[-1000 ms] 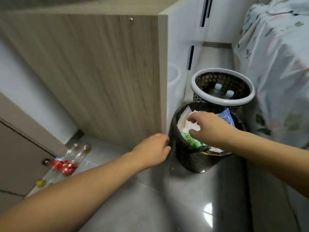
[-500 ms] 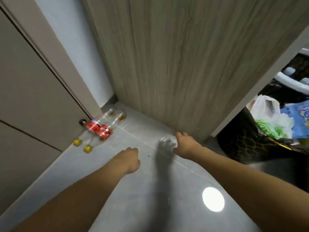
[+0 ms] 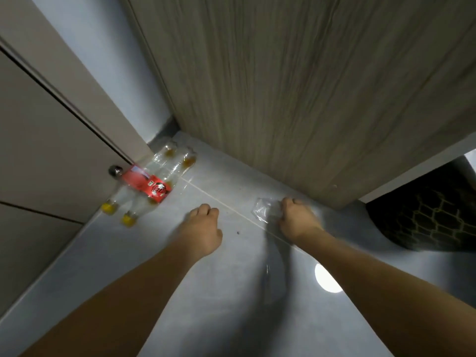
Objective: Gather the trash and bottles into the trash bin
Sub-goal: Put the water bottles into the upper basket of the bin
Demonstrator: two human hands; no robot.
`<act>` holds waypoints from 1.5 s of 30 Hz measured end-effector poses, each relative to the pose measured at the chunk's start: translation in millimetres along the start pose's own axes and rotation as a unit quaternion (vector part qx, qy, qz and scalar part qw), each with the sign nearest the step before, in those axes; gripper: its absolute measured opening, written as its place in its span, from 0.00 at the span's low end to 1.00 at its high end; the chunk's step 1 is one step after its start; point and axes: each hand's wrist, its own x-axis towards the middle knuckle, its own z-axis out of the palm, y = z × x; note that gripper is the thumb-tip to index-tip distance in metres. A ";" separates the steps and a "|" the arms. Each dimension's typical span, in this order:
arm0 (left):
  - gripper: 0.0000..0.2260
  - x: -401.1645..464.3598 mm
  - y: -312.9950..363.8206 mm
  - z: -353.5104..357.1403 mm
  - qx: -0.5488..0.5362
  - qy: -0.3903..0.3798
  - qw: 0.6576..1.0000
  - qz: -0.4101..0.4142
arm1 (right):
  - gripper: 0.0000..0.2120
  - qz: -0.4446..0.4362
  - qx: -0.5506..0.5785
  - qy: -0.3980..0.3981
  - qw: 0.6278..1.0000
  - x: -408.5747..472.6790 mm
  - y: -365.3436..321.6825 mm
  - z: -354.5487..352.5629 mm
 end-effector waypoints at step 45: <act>0.18 -160.8 111.2 -237.0 0.014 0.282 0.954 0.104 | 0.06 -0.070 0.165 -0.135 0.975 -154.6 -40.7 -207.7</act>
